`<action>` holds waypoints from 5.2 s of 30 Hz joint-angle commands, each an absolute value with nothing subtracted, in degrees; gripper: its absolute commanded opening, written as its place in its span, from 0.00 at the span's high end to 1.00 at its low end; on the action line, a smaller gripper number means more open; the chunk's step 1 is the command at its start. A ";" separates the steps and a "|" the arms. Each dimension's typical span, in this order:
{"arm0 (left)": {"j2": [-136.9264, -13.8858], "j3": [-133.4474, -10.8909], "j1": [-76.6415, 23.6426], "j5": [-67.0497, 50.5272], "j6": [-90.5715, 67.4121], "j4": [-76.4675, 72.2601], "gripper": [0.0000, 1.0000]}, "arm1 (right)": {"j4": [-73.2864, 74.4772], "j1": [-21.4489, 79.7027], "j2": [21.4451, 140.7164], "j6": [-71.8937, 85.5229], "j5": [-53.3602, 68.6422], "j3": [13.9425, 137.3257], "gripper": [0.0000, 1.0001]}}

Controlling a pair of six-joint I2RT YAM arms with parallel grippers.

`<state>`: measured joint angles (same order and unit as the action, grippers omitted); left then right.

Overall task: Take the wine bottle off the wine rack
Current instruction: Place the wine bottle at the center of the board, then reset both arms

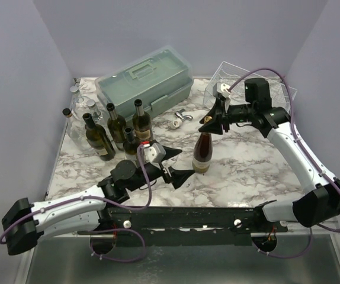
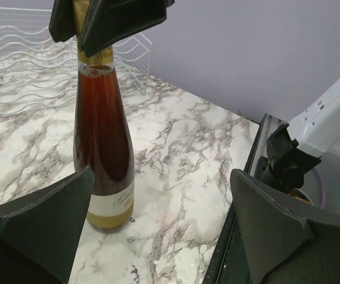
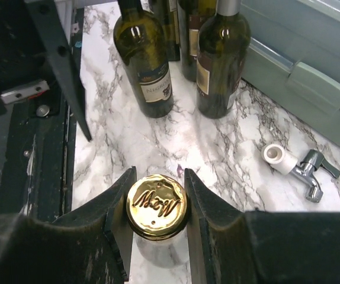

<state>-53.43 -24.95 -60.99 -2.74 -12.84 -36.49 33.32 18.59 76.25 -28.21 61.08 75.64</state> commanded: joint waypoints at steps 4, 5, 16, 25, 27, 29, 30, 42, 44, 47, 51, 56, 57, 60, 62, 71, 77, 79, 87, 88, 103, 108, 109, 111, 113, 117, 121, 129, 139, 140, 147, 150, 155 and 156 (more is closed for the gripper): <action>-37.32 -30.07 -61.25 -0.44 -11.83 -5.81 0.01 | 19.27 25.93 81.56 -19.74 54.56 83.18 1.00; -36.07 -30.90 -61.25 -0.44 -11.78 -3.03 0.01 | 18.63 27.06 82.51 -18.91 53.61 84.02 1.00; -25.81 -32.90 -61.26 2.37 -13.89 10.28 0.01 | 16.27 35.12 94.29 -13.38 45.72 95.98 1.00; -19.84 -31.89 -61.26 4.37 -15.38 14.62 0.01 | 15.29 37.18 99.41 -12.22 43.38 102.65 1.00; -18.92 -31.77 -61.22 4.48 -15.38 15.41 0.01 | 15.53 37.13 99.92 -12.13 43.10 103.69 1.00; -18.24 -31.65 -61.26 4.54 -15.47 15.70 0.01 | 15.50 37.17 100.02 -12.05 42.94 104.37 1.00; -17.98 -31.66 -61.26 4.56 -15.49 15.84 0.01 | 15.32 37.18 100.03 -11.82 42.83 104.49 1.00; -17.86 -31.54 -61.26 4.31 -15.91 16.08 0.01 | 12.59 37.31 99.83 -9.25 41.86 104.77 1.00; -18.04 -31.51 -61.22 4.31 -16.13 16.09 0.01 | 11.11 37.28 99.67 -8.39 41.43 104.72 1.00; -18.41 -31.71 -61.26 4.31 -16.17 16.00 0.01 | 10.69 37.29 100.40 -7.58 41.22 106.63 1.00; -18.79 -31.92 -61.26 4.24 -16.08 16.00 0.01 | 11.31 37.33 101.18 -7.36 41.04 108.96 1.00; -18.64 -31.60 -61.24 4.22 -16.17 15.91 0.01 | 11.78 37.31 100.79 -8.13 40.89 108.87 1.00; -18.70 -31.51 -61.26 4.16 -16.17 15.80 0.01 | 11.70 37.33 100.65 -8.36 40.87 108.45 1.00; -18.85 -31.45 -61.26 4.05 -16.09 15.53 0.01 | 11.27 37.35 100.29 -8.70 41.06 106.71 1.00; -19.06 -31.42 -61.26 3.97 -15.95 15.46 0.01 | 10.60 37.35 100.05 -8.69 41.95 105.18 1.00; -18.38 -30.43 -61.26 3.87 -16.00 15.25 0.01 | 9.40 37.35 97.29 -10.70 46.92 97.91 0.94; -18.37 -30.48 -61.26 3.36 -16.00 15.13 0.01 | 10.22 37.35 95.64 -12.07 48.95 95.63 0.72; -18.45 -30.48 -61.26 3.25 -16.08 15.12 0.01 | 10.82 37.35 95.07 -12.35 48.83 95.28 0.64; -18.93 -30.83 -61.26 2.10 -16.61 14.62 0.01 | 14.25 37.35 91.95 -14.12 45.27 93.91 0.31; -19.13 -30.90 -61.26 1.89 -16.61 14.46 0.01 | 15.05 37.34 91.42 -14.53 44.73 93.94 0.27; -27.34 -34.32 -61.25 -3.07 -17.43 9.74 0.01 | 27.39 31.25 78.67 -20.77 41.54 91.81 0.02; -32.82 -34.91 -61.22 -5.14 -19.27 5.72 0.01 | 27.24 22.79 70.13 -18.53 40.74 82.66 0.01; -34.35 -35.33 -61.26 -5.49 -19.70 4.97 0.01 | 26.86 20.45 68.50 -17.68 40.58 80.61 0.00; -37.16 -36.17 -61.24 -6.06 -20.41 3.56 0.01 | 25.76 16.35 64.83 -15.06 39.39 75.36 0.00; -40.08 -37.11 -61.26 -6.69 -21.06 1.78 0.01 | 24.21 12.29 60.75 -11.87 36.20 70.12 0.00; -46.55 -39.77 -61.26 -7.12 -21.97 0.26 0.01 | 21.95 5.42 54.17 -5.09 25.17 60.32 0.00; -52.64 -42.45 -61.30 -6.62 -22.15 -2.77 0.01 | 21.10 2.28 48.97 -4.06 20.93 51.63 0.01; -59.36 -43.53 -61.76 -1.70 -22.80 -9.43 0.01 | 14.50 0.26 44.37 -1.82 9.54 40.93 0.01; -61.68 -41.33 -62.23 7.13 -26.63 -14.09 0.01 | 13.96 0.27 42.24 -3.06 12.43 37.67 0.00; -61.65 -41.16 -62.23 7.82 -27.18 -14.29 0.01 | 13.75 0.27 42.06 -2.97 12.64 37.26 0.01; -62.49 -40.88 -62.47 8.79 -29.02 -14.33 0.01 | 11.89 0.27 41.31 2.20 8.37 37.42 0.01; -63.11 -40.78 -62.83 8.96 -29.69 -14.34 0.01 | 11.36 0.27 41.37 4.56 5.87 37.62 0.01; -63.71 -40.96 -63.41 8.79 -29.97 -14.41 0.01 | 11.52 0.27 41.12 6.33 5.09 37.92 0.01; -63.72 -41.04 -63.41 8.66 -29.97 -14.41 0.01 | 11.52 0.27 41.18 6.62 5.08 37.99 0.00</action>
<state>-63.42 -41.65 -62.85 7.49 -28.99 -13.04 13.02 0.62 41.87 3.84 7.57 37.54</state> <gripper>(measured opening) 0.987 0.994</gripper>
